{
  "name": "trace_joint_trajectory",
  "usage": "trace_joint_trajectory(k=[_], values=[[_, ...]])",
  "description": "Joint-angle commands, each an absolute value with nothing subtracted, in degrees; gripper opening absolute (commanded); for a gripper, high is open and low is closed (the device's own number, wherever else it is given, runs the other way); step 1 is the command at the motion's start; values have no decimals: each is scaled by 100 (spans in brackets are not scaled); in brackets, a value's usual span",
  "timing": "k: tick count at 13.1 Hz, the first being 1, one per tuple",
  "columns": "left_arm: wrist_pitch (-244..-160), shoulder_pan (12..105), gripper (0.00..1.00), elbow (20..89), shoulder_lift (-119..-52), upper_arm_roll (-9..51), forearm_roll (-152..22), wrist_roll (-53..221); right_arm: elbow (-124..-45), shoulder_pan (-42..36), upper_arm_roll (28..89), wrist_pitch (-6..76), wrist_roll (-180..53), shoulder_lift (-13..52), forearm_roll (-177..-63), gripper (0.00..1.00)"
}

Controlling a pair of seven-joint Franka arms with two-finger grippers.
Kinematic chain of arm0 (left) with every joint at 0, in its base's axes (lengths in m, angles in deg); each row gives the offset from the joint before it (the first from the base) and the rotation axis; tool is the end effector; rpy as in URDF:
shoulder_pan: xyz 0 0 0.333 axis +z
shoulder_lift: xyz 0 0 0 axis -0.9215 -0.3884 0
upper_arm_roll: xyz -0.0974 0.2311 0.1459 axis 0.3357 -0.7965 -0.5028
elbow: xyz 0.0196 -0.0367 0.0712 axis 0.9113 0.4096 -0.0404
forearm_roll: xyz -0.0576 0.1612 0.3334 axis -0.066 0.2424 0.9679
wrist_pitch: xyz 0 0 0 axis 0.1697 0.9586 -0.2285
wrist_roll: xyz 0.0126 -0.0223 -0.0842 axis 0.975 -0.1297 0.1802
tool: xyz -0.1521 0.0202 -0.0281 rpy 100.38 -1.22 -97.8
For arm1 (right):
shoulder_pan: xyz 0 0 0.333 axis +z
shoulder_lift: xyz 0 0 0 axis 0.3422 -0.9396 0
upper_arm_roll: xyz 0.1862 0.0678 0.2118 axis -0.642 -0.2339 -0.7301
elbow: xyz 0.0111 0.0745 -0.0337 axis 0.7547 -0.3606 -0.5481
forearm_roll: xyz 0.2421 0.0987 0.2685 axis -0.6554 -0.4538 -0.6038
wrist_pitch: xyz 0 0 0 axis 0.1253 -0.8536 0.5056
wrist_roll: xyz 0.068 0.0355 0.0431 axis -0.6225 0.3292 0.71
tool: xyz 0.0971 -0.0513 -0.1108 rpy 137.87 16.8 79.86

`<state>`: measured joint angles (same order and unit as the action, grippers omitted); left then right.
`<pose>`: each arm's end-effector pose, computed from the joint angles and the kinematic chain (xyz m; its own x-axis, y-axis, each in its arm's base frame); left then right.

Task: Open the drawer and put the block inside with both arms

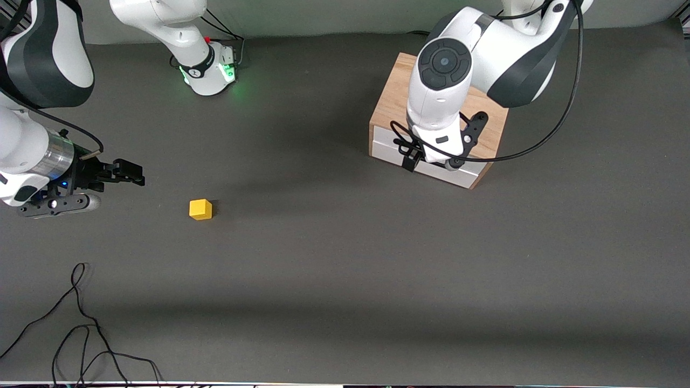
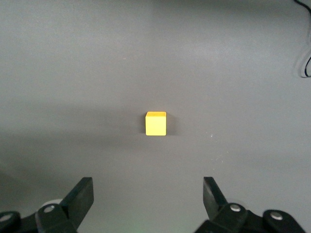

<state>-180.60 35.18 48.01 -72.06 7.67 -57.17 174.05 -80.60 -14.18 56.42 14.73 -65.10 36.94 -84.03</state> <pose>0.4590 -0.3452 0.4107 0.5065 0.8621 -0.0149 0.8459 -0.5002 -0.1852 0.5570 0.0309 0.4566 0.9886 0.1020 -0.1105 0.1003 -0.9947 -0.0213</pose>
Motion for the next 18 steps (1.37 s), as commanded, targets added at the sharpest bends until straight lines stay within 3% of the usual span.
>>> trace_joint_trajectory(k=[1,10,18], values=[[-17953,3419,100,4914,-7159,690,-5785,17669,-8182,-1342,5641,1594,-6606,3818,-8298,100],[-19648,3463,100,6346,-7229,681,-5785,17748,-8165,-1289,5650,1550,-6597,3906,-8298,100],[-19984,3463,100,6391,-7625,681,-5767,17862,-8173,-1281,5641,1515,-6597,3915,-8298,100]])
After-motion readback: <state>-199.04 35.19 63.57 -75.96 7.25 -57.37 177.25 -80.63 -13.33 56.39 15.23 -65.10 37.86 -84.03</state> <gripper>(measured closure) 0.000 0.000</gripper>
